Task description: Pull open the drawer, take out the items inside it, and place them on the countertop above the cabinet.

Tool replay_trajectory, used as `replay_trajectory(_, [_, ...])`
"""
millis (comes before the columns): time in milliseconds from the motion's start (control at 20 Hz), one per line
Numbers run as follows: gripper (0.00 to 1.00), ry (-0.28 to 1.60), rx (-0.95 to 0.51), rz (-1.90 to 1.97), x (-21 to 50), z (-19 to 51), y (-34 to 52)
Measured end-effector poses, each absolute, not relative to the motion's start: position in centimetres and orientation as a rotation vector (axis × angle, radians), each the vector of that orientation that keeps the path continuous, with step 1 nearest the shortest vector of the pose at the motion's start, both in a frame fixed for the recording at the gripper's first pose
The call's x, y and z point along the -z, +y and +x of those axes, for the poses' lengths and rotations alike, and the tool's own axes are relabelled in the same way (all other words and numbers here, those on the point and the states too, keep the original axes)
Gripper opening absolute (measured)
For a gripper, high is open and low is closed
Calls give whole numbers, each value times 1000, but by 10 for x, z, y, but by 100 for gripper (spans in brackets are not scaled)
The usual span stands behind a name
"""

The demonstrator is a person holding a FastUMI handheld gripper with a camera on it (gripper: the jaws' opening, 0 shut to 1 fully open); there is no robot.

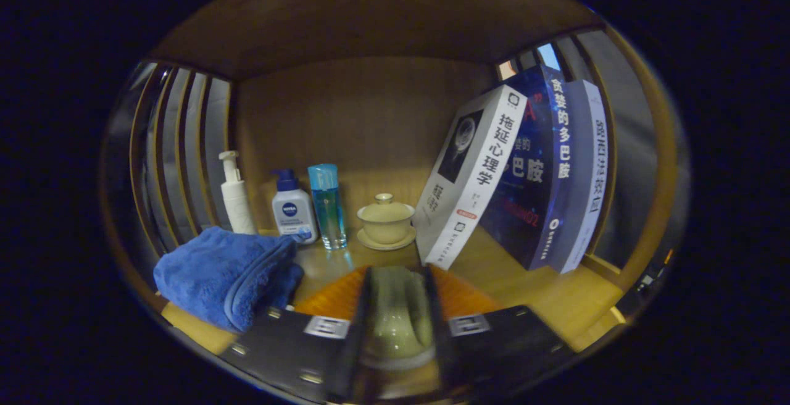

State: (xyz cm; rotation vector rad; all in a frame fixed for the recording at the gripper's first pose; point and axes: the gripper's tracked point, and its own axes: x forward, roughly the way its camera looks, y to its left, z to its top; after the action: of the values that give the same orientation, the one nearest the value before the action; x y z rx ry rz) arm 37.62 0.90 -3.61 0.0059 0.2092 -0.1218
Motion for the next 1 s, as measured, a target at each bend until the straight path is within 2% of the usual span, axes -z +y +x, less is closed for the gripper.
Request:
replay_trajectory(100, [100,149,174,-7,15,369,-2])
replay_trajectory(550, [98,87,223,58,-66,293,-29])
replay_trajectory(1000, [98,8,171,69,-124,172,-33])
